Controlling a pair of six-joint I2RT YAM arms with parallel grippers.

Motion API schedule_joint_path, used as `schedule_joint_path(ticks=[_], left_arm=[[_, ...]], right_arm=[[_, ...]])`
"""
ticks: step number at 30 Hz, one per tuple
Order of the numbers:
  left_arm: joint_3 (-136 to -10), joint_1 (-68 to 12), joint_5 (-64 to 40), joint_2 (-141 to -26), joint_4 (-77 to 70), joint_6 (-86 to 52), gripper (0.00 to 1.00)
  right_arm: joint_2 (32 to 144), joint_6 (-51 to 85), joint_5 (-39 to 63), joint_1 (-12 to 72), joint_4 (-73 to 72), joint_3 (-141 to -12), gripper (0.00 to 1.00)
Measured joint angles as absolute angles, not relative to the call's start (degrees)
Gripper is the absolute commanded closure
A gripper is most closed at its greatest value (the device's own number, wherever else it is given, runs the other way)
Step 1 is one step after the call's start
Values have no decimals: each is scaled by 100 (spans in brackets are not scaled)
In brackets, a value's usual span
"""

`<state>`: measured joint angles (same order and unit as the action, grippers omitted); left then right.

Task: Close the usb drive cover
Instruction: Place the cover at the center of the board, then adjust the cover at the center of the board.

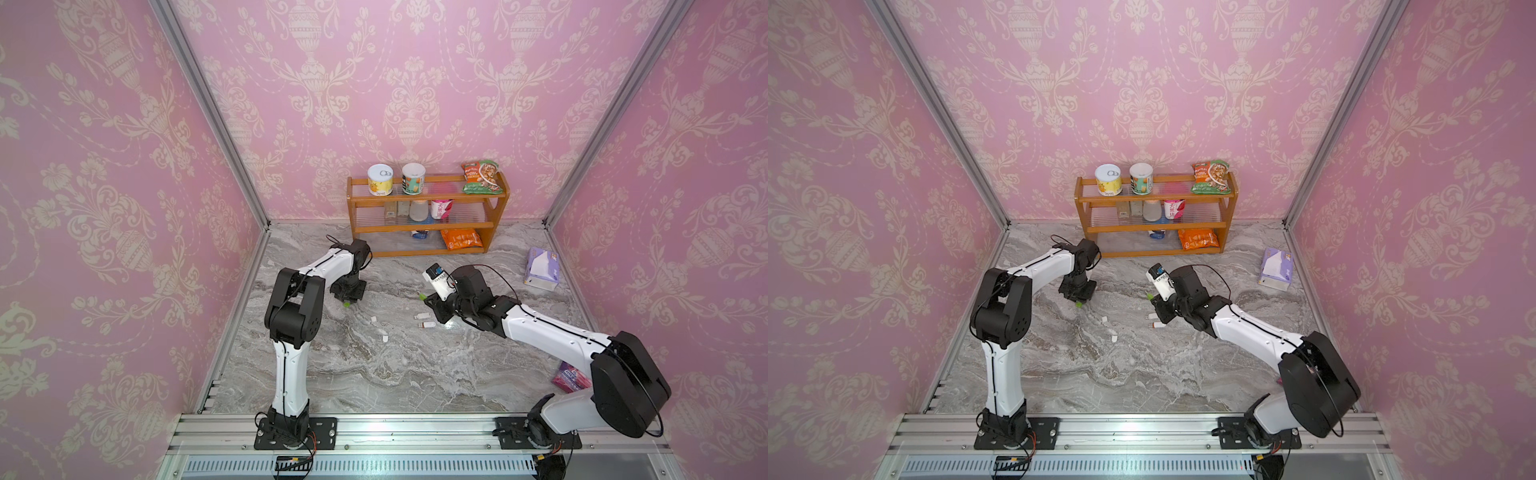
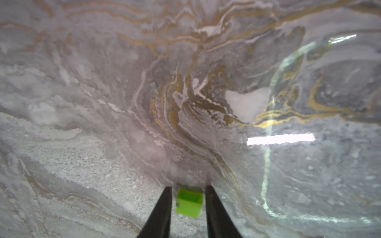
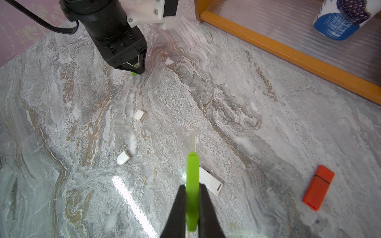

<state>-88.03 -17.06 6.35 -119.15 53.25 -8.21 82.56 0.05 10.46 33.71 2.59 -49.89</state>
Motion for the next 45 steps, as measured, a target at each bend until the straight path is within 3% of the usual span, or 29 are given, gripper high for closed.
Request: schedule_joint_path(ticks=[8,15,17,19,24,29,34,38,45], left_arm=[[-8735,-1417,126,-11190,5004,-1903,63],[-7107,-969,-1079,-9682,3920,-5148,64],[-6761,-1009,-1393,-9511,3728,-6110,64],[-6512,-1057,-1636,-9461,3632,-6989,71],[-6390,-1118,-1590,-9345,4121,-8586,70],[-6259,-1090,-1422,-8936,4084,-9612,62],[-6136,-1068,-1492,-9161,3802,-10326,44],[-5857,-1068,-1485,-9238,3426,-11078,44],[-5905,-1068,-1448,-9317,3164,-11719,52]], right_arm=[[8256,3,1050,3339,336,-4989,100],[8254,5,1096,3295,283,-4912,100],[8254,5,1127,3275,283,-4895,100],[8254,8,1160,3269,259,-4888,100],[8254,8,1181,3264,152,-4875,100],[8254,10,1221,3264,69,-4786,100],[8254,10,1221,3234,64,-4781,100],[8254,10,1223,3194,64,-4781,100],[8261,10,1269,3153,67,-4781,100]])
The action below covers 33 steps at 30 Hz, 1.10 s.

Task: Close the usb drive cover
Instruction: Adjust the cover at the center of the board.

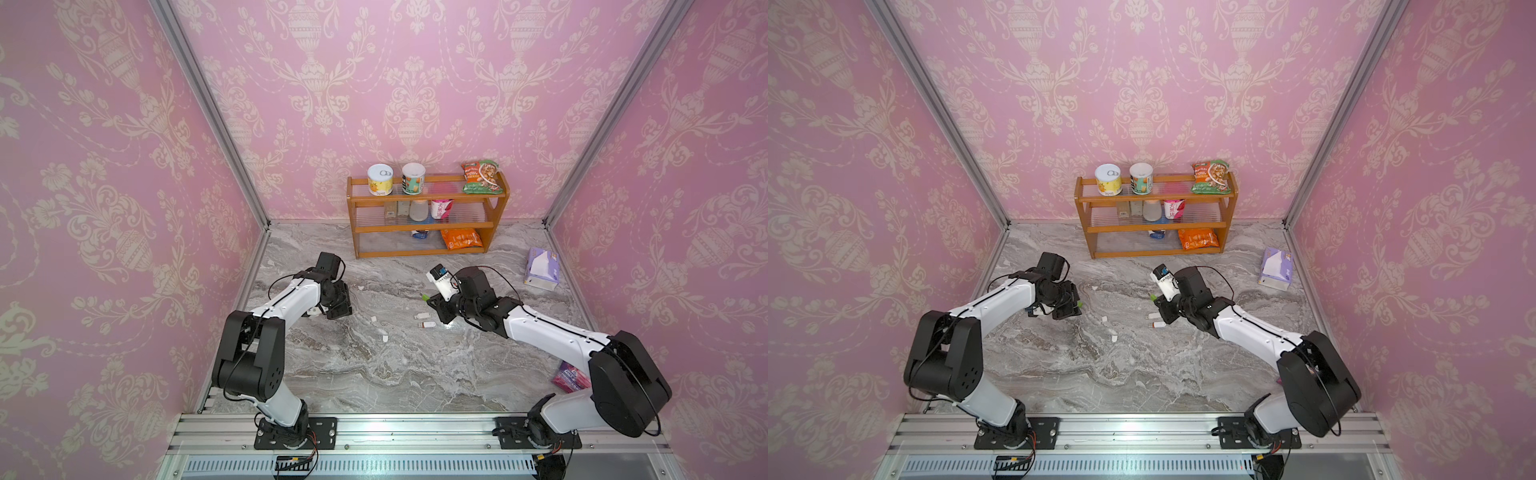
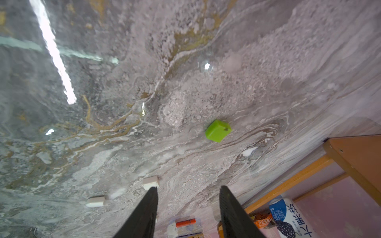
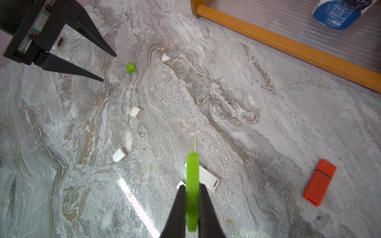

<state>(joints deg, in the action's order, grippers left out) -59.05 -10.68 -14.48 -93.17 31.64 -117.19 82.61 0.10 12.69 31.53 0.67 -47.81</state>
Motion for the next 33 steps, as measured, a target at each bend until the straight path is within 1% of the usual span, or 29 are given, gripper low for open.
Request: schedule_joint_path(ticks=[9,13,22,33], left_arm=[[-6528,-1066,-1487,-10121,3260,-11852,54],[-6528,-1020,-1468,-10178,3385,-11865,53],[-6528,-642,-1317,-10178,3516,-11924,46],[-6700,-548,-1498,-10508,3430,-11933,47]], right_arm=[[8337,8,1369,3124,75,-4792,100],[8337,8,1369,3124,91,-4792,100],[8337,8,1374,3085,97,-4792,100],[8337,8,1415,3072,95,-4792,100]])
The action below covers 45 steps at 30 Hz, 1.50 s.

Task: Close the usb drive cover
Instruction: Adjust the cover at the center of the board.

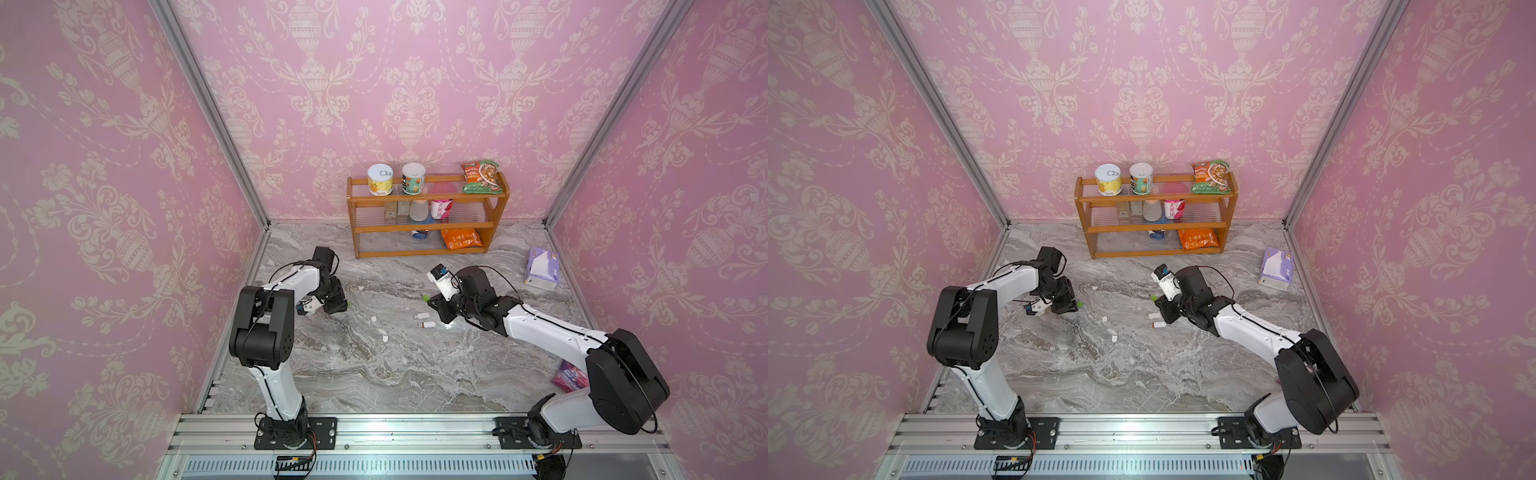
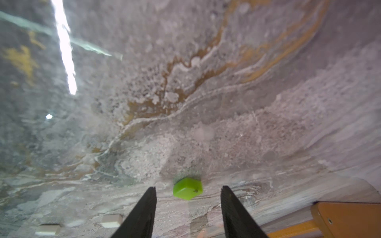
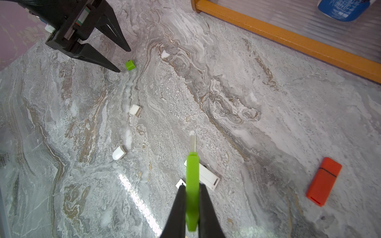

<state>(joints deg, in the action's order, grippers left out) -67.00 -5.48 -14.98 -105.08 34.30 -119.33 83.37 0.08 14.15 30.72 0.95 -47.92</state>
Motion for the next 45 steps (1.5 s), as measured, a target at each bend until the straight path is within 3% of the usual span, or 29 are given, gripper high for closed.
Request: schedule_joint_path(ticks=[28,45], left_arm=[[-6993,-716,-1629,-10916,3170,-11933,54],[-6845,-154,-1579,-10801,3203,-11950,58]], right_arm=[[8337,3,1435,3009,202,-4792,100],[8344,10,1417,3006,180,-4792,100]])
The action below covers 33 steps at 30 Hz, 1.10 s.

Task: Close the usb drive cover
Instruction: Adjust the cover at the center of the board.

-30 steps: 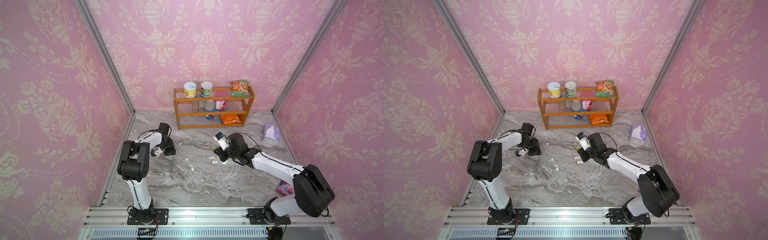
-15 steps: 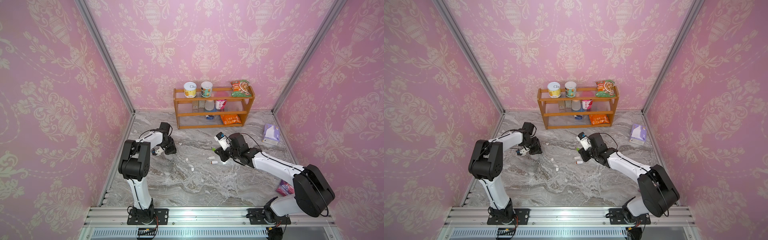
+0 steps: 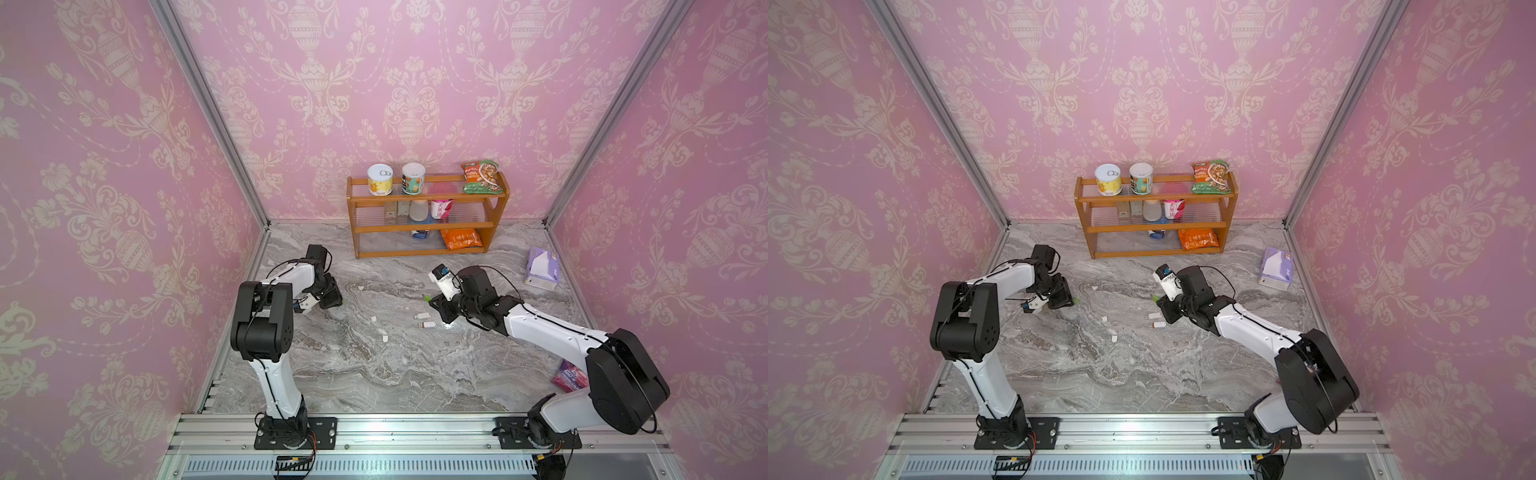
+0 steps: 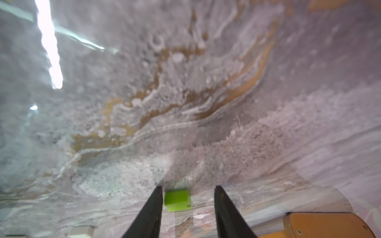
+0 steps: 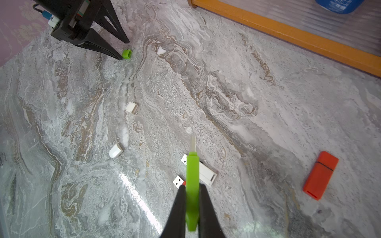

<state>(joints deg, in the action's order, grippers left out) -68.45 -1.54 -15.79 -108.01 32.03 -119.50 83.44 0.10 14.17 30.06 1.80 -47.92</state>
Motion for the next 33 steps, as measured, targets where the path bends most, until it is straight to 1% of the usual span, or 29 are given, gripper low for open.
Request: schedule_joint_path(ticks=[6,11,23,28,33], left_arm=[[-6720,-19,-1610,-10713,3146,-11950,58],[-6851,-25,-1691,-10718,3328,-11950,57],[-7478,-550,-1686,-10672,3470,-11950,57],[-7762,-652,-1662,-10932,3452,-11950,57],[-7784,-668,-1610,-11203,3435,-11950,58]], right_arm=[[8344,10,1417,3006,172,-4792,100],[8344,10,1415,3006,176,-4792,100],[8344,23,1439,3006,110,-4790,100],[8344,23,1433,3006,110,-4766,100],[8342,21,1411,3006,117,-4692,100]])
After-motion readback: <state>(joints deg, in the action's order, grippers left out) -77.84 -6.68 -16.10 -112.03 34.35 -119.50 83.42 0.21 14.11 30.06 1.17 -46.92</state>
